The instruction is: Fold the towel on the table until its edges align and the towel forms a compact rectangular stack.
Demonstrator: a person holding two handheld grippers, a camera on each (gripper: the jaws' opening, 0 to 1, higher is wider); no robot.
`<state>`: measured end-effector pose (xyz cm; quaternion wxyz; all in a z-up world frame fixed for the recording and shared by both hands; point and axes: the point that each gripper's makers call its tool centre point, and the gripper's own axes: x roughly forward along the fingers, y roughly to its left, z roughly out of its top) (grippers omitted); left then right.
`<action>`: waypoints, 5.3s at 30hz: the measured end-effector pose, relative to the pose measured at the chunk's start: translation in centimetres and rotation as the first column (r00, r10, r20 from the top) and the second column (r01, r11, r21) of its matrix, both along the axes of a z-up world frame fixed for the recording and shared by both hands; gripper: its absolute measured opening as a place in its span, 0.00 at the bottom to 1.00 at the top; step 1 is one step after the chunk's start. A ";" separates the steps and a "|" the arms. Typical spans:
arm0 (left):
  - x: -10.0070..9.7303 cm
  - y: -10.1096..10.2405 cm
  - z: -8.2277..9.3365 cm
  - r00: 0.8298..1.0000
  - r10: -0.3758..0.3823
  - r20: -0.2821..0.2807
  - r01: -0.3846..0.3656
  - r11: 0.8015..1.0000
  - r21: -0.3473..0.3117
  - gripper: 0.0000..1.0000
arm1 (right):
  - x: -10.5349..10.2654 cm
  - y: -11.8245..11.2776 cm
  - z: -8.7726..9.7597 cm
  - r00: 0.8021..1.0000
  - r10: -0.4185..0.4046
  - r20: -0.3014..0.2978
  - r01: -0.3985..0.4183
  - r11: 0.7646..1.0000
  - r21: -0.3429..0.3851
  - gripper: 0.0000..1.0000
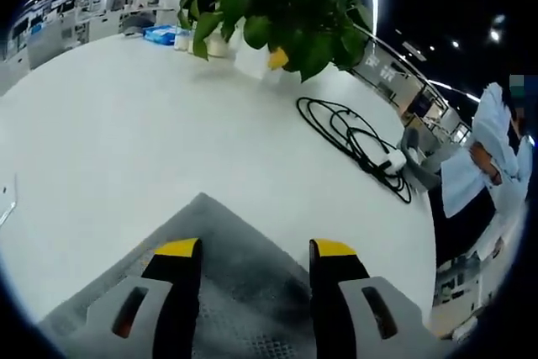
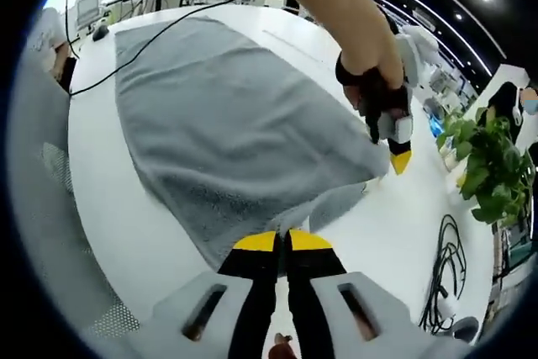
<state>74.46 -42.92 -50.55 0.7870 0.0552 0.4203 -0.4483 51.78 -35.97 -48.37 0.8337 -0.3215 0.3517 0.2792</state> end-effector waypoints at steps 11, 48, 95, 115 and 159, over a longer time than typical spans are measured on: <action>0.5 0.7 -0.4 0.997 0.056 0.046 -0.059 0.996 0.063 0.43 | -0.4 0.5 -0.5 0.998 0.061 -0.011 -0.061 0.998 -0.032 0.00; -0.1 0.4 1.2 0.994 0.085 -0.069 -0.089 0.994 -0.055 0.01 | -0.4 -1.2 0.7 0.996 -0.091 -0.023 0.093 0.993 0.068 0.00; 0.6 9.8 13.2 0.991 0.098 0.090 -0.084 0.985 -0.148 0.01 | 0.6 8.7 12.4 0.994 -0.097 0.052 0.067 0.908 0.414 0.00; 0.4 14.0 16.4 0.983 0.119 0.137 -0.097 0.983 -0.156 0.01 | 0.7 12.6 15.6 0.993 -0.047 0.110 -0.005 0.904 0.427 0.00; -0.1 31.5 23.9 0.940 0.227 0.253 -0.195 0.970 -0.145 0.01 | 0.4 27.8 23.9 0.948 0.225 0.227 -0.311 0.810 0.497 0.00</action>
